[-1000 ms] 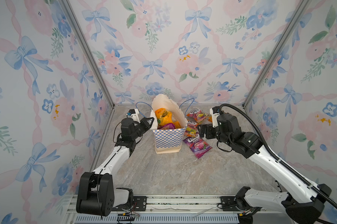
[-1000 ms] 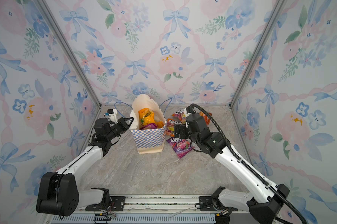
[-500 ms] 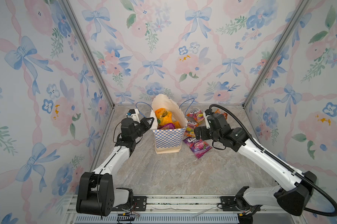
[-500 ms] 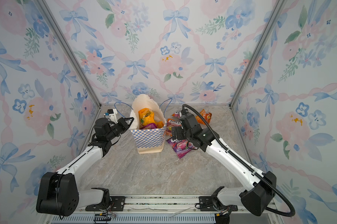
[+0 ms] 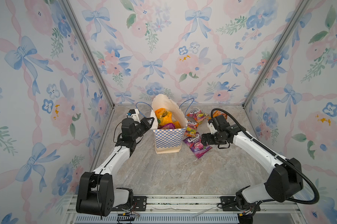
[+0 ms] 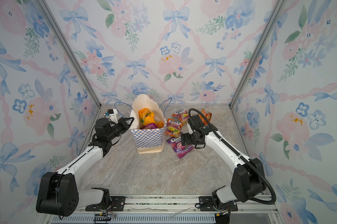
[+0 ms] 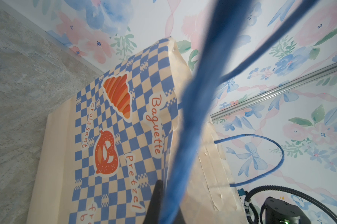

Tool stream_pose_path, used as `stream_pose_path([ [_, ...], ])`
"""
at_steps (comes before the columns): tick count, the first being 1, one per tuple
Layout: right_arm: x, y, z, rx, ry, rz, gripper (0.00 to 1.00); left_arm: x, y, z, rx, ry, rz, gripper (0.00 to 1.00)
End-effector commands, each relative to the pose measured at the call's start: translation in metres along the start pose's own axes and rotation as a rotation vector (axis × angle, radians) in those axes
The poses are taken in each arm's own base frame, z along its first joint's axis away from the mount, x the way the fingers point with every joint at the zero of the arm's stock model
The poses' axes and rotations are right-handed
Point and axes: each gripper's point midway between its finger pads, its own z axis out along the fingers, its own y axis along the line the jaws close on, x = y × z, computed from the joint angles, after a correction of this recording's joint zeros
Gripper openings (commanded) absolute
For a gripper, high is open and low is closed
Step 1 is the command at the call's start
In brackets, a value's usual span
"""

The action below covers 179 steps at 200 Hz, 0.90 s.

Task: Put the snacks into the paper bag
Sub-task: 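Lower the open right gripper onto the purple Fox's Berries candy bag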

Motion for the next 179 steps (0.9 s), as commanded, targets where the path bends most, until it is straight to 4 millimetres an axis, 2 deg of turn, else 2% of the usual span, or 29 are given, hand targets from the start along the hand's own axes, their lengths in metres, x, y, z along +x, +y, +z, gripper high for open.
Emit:
stream_pose_path([
  [1,0.015,0.003,0.014,-0.02,0.124,-0.067,0.97,-0.001,-0.005,0.003,0.015,-0.01,-0.001,0.0],
  [47,0.005,0.003,0.045,-0.048,0.173,-0.068,0.97,-0.001,-0.007,0.005,0.019,-0.006,-0.003,0.0],
  [81,-0.004,-0.006,0.05,-0.075,0.149,-0.043,0.97,-0.003,-0.01,0.003,0.027,-0.011,0.004,0.0],
  [142,-0.016,0.007,0.065,-0.195,0.204,-0.131,0.97,-0.004,-0.01,0.001,0.025,-0.017,0.005,0.0],
  [179,-0.027,0.006,0.072,-0.211,0.214,-0.141,0.96,-0.003,-0.013,0.0,0.034,-0.014,0.003,0.0],
])
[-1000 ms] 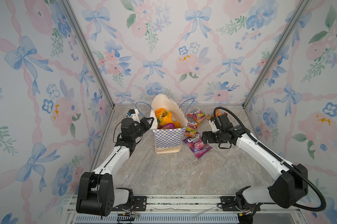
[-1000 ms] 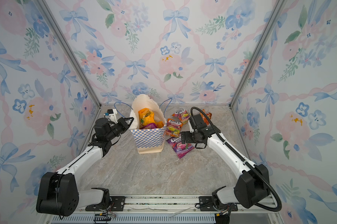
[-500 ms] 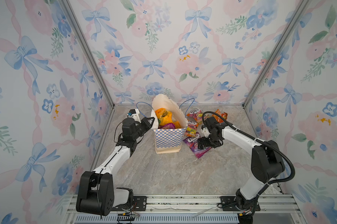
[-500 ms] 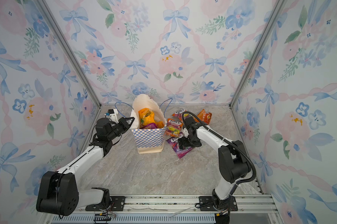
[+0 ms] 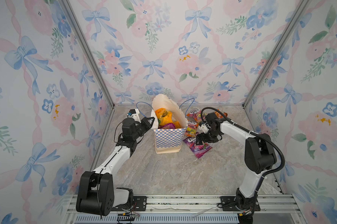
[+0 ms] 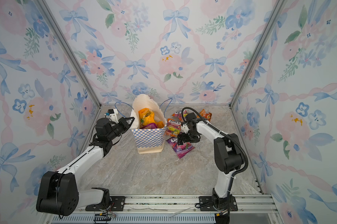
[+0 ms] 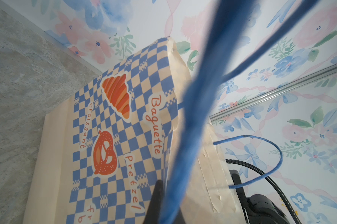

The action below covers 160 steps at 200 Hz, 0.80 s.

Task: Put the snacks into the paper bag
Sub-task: 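Lower the open right gripper onto the purple Fox's Berries candy bag, then close the right gripper on the purple bag's top edge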

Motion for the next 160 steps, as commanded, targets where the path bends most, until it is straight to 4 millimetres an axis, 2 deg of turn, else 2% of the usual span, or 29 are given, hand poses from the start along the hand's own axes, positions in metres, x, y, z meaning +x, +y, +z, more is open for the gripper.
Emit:
stream_pose_path([
  [1,-0.007,0.002,-0.002,-0.034,0.01,-0.024,0.97,-0.003,-0.012,-0.002,0.031,-0.007,0.009,0.0],
  [62,-0.011,-0.003,0.012,0.01,0.029,-0.049,0.97,-0.001,-0.009,0.001,0.028,0.004,0.008,0.0],
  [115,0.0,-0.001,0.039,0.064,0.108,-0.077,0.97,0.003,-0.006,0.002,0.025,0.019,0.003,0.0],
  [160,-0.003,0.004,0.056,0.131,0.129,-0.094,0.97,0.002,-0.004,0.002,0.018,0.012,0.003,0.0],
])
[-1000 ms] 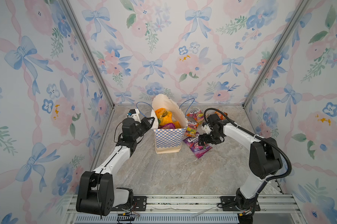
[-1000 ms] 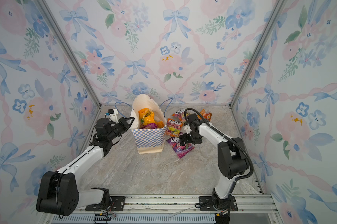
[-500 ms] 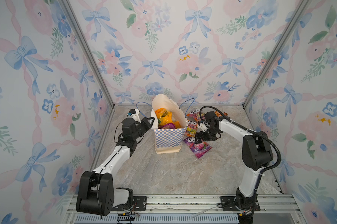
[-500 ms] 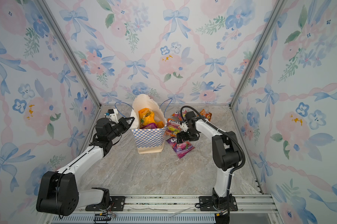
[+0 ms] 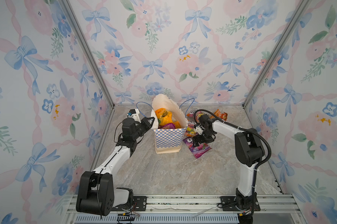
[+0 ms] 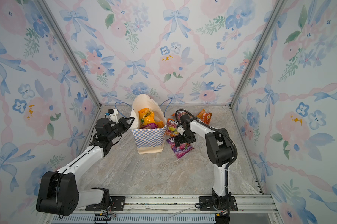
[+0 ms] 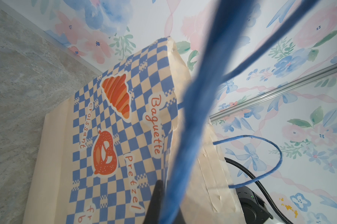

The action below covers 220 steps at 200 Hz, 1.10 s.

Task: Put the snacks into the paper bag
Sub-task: 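Close the right gripper on the purple bag's top edge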

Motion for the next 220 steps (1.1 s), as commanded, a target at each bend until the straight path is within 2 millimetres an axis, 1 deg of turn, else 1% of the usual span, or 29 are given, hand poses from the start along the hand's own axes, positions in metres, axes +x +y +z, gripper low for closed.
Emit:
stream_pose_path([
  [1,0.001,0.002,0.015,0.051,0.041,-0.005,0.97,0.001,-0.005,0.002,0.018,0.011,0.004,0.0],
  [18,0.003,-0.003,0.018,0.087,0.05,0.003,0.98,0.001,-0.005,0.003,0.019,0.013,0.003,0.0],
  [42,0.013,-0.011,0.02,0.133,0.071,0.025,1.0,0.001,-0.004,0.004,0.017,0.013,0.002,0.0],
  [58,0.018,-0.012,0.02,0.142,0.064,0.046,0.98,0.002,-0.004,0.005,0.018,0.018,0.005,0.0],
  [77,0.017,-0.012,0.016,0.139,0.021,0.095,0.96,0.001,-0.004,0.007,0.021,0.023,0.004,0.0],
  [113,0.009,0.0,0.007,0.073,-0.05,0.121,0.76,0.002,-0.003,0.007,0.017,0.024,0.003,0.0],
  [147,0.008,0.004,0.002,0.056,-0.054,0.101,0.52,0.004,-0.001,0.007,0.018,0.029,-0.003,0.0],
  [198,0.01,0.005,-0.004,0.043,-0.056,0.099,0.32,0.004,-0.003,0.002,0.02,0.018,0.002,0.0],
  [220,0.01,0.006,-0.01,0.036,-0.071,0.097,0.27,0.004,-0.002,0.001,0.02,0.017,0.002,0.0],
])
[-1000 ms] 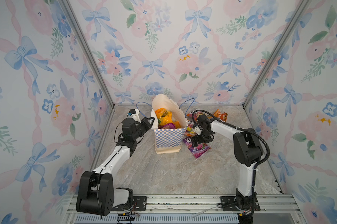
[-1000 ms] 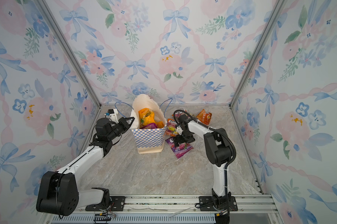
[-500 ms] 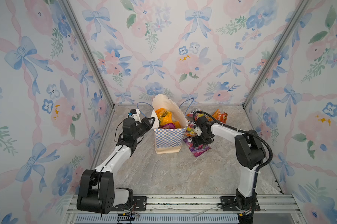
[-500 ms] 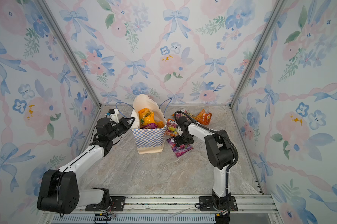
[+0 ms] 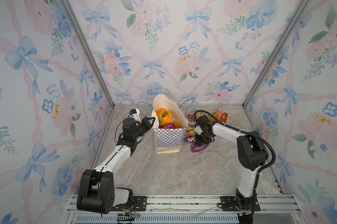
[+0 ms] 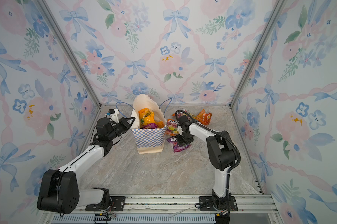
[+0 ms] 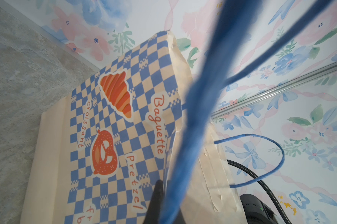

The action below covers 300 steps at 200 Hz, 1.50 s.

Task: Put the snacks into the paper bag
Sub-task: 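Close the right gripper on the purple bag's top edge, then lift the purple Fox's bag off the table with the right gripper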

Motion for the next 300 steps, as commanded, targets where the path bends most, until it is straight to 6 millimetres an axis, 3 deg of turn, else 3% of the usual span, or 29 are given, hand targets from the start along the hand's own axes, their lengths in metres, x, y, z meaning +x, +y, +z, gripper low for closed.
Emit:
stream_pose_path([
  [1,0.012,-0.002,-0.003,-0.001,0.027,0.001,0.26,0.001,-0.004,-0.003,0.015,0.002,0.005,0.0],
  [64,0.013,-0.005,-0.03,-0.025,-0.015,0.005,0.08,0.002,-0.003,-0.004,0.013,0.002,0.003,0.0],
  [129,0.002,0.012,-0.08,-0.229,-0.195,0.049,0.03,0.001,-0.004,-0.005,0.014,-0.002,0.004,0.0],
  [133,0.0,0.013,-0.091,-0.236,-0.223,0.045,0.03,0.001,-0.004,-0.004,0.014,-0.003,0.004,0.0],
  [300,0.002,0.012,-0.232,-0.21,-0.542,0.04,0.0,0.003,-0.011,-0.004,0.034,0.006,0.002,0.0],
])
